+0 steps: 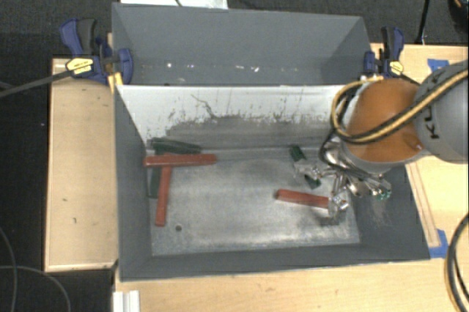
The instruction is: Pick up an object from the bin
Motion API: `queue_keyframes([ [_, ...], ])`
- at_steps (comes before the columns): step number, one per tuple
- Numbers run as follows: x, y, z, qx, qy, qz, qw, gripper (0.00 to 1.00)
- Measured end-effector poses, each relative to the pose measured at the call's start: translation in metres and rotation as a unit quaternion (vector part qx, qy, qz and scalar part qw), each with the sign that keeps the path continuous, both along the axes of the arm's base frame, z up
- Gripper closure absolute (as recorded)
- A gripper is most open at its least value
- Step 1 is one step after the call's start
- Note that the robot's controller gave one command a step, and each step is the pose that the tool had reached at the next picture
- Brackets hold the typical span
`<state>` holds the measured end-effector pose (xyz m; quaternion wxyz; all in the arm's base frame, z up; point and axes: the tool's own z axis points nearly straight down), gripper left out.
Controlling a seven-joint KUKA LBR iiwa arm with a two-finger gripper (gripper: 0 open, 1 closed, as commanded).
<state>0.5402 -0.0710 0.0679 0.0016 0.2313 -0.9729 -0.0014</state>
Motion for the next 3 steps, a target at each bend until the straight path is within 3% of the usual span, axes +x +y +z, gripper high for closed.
queue_keyframes([
  [1,0.002,-0.001,0.002,-0.001,-0.0027,0.001,1.0,1.0],
  [2,0.0,0.033,0.003,0.0,-0.0009,-0.001,1.0,1.0],
  [3,0.004,0.016,0.165,-0.001,-0.0077,-0.005,1.0,1.0],
])
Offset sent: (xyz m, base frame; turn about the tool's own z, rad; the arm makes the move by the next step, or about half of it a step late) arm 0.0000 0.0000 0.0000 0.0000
